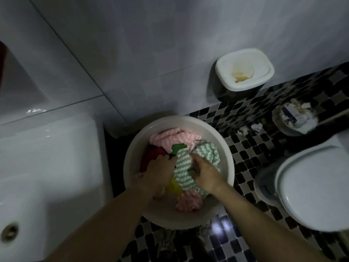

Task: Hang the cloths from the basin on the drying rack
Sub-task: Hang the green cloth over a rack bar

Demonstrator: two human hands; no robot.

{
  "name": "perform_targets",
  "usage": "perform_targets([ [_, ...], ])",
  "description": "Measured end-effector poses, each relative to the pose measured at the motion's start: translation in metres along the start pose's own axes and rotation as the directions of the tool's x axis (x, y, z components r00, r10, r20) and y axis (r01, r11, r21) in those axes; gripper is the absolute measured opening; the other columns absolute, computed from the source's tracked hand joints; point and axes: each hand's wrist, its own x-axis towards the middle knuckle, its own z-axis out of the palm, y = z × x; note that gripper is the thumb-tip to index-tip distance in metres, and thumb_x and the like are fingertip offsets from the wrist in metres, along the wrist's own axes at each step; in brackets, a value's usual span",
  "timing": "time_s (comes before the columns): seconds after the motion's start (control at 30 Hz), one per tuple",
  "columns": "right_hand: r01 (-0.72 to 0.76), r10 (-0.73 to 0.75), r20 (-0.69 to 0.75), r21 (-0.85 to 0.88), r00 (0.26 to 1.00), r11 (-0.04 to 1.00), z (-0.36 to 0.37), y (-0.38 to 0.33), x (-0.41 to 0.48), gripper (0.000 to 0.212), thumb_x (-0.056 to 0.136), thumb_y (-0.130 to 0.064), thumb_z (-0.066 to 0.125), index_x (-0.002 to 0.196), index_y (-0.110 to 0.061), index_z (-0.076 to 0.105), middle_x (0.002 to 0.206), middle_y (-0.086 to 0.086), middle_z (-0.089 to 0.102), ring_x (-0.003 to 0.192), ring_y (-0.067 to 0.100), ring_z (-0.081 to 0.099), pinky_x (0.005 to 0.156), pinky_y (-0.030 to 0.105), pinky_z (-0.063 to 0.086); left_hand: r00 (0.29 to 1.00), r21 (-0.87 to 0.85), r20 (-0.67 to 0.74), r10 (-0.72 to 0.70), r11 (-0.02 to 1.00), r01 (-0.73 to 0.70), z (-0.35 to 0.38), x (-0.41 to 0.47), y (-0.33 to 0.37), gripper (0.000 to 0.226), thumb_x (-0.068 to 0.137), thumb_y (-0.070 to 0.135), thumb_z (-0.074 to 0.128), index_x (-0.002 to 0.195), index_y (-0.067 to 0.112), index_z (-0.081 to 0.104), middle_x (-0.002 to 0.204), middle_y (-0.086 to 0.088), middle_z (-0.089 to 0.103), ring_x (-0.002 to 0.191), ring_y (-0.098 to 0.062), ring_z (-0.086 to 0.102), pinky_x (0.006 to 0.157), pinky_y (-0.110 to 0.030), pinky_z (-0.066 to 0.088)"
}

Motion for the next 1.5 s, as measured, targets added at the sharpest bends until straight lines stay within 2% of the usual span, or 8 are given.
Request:
perform_targets([
  [0.3, -0.141, 0.159, -0.176, 0.113, 0.971, 0.984, 0.030, -0.014, 0.017, 0.038, 0.091, -0.010, 0.060, 0.128, -0.010, 0.058, 0.121, 0.015, 0.064, 0.103, 0.030, 0.062, 0.084, 0.032, 0.049, 0.972, 0.112, -0.223, 0.070, 0.993, -0.046, 0.000, 0.002, -0.028, 0.026, 0.089, 0.024, 0.051, 0.105, 0.007, 0.064, 0.118, -0.013, 0.056, 0.114, -0.034, 0.049, 0.085, -0.041, 0.047],
  [0.47, -0.149, 0.170, -0.302, 0.093, 0.938, 0.984, 0.005, -0.027, -0.002, 0.026, 0.094, -0.021, 0.060, 0.117, -0.014, 0.070, 0.116, 0.008, 0.070, 0.104, 0.027, 0.065, 0.089, 0.029, 0.048, 0.923, -0.239, -0.341, 0.178, 0.933, -0.268, 0.000, 0.007, -0.025, 0.015, 0.080, 0.021, 0.056, 0.085, 0.008, 0.059, 0.084, -0.011, 0.064, 0.083, -0.030, 0.061, 0.069, -0.043, 0.051],
  [0.77, -0.040, -0.057, -0.560, -0.160, 0.827, 0.986, -0.017, -0.025, -0.028, 0.020, 0.091, -0.020, 0.064, 0.107, -0.016, 0.075, 0.106, 0.009, 0.066, 0.093, 0.027, 0.063, 0.083, 0.031, 0.052, 0.952, -0.629, -0.067, -0.299, 0.754, 0.192, 0.005, 0.038, -0.015, 0.039, 0.084, 0.043, 0.067, 0.070, 0.006, 0.067, 0.072, -0.011, 0.068, 0.072, -0.029, 0.065, 0.060, -0.031, 0.043],
  [0.9, 0.035, 0.136, -0.542, 0.295, 0.829, 0.955, -0.012, -0.020, -0.033, 0.014, 0.091, -0.009, 0.064, 0.098, -0.008, 0.076, 0.095, 0.006, 0.071, 0.085, 0.019, 0.067, 0.082, 0.036, 0.057, 0.919, -0.777, -0.065, -0.388, 0.598, 0.198, 0.006, 0.044, -0.005, 0.024, 0.080, 0.030, 0.075, 0.082, 0.006, 0.075, 0.083, -0.015, 0.073, 0.079, -0.029, 0.069, 0.065, -0.031, 0.046],
  [1.07, -0.052, 0.383, -0.257, 0.769, 0.887, 0.637, -0.023, -0.034, -0.039, 0.014, 0.094, -0.002, 0.057, 0.088, -0.008, 0.068, 0.083, 0.012, 0.065, 0.064, 0.018, 0.062, 0.056, 0.026, 0.056, 0.920, -0.744, -0.097, -0.379, 0.641, 0.186, -0.024, 0.022, -0.006, 0.027, 0.079, 0.032, 0.065, 0.078, 0.005, 0.072, 0.077, -0.014, 0.071, 0.076, -0.030, 0.067, 0.059, -0.028, 0.040],
  [1.2, -0.074, 0.275, -0.243, 0.610, 0.930, 0.789, -0.035, -0.060, -0.048, 0.016, 0.090, 0.001, 0.059, 0.095, -0.014, 0.065, 0.084, -0.002, 0.063, 0.062, 0.005, 0.056, 0.054, 0.012, 0.046, 0.939, -0.869, -0.180, -0.293, 0.495, -0.012, -0.075, -0.016, -0.004, 0.015, 0.069, 0.021, 0.065, 0.061, 0.009, 0.064, 0.059, -0.001, 0.056, 0.055, -0.015, 0.054, 0.046, -0.021, 0.037],
  [1.33, 0.034, 0.076, -0.253, 0.403, 0.964, 0.915, -0.040, -0.096, -0.062, 0.037, 0.077, -0.022, 0.079, 0.105, -0.026, 0.056, 0.103, -0.005, 0.055, 0.093, 0.009, 0.054, 0.078, 0.019, 0.043, 0.968, -0.902, -0.208, -0.143, 0.410, -0.133, -0.115, -0.056, 0.000, 0.022, 0.061, 0.036, 0.069, 0.059, 0.014, 0.070, 0.055, 0.003, 0.059, 0.055, -0.013, 0.051, 0.062, -0.030, 0.037],
  [1.5, 0.200, -0.044, -0.543, 0.231, 0.839, 0.952, -0.037, -0.132, -0.071, 0.022, 0.079, -0.023, 0.074, 0.089, -0.012, 0.058, 0.084, 0.007, 0.061, 0.076, 0.020, 0.054, 0.066, 0.030, 0.040, 0.974, -0.922, -0.224, 0.039, 0.316, -0.224, -0.140, -0.100, 0.020, 0.021, 0.080, 0.017, 0.070, 0.059, 0.020, 0.074, 0.048, 0.009, 0.058, 0.044, -0.004, 0.049, 0.053, -0.022, 0.037],
])
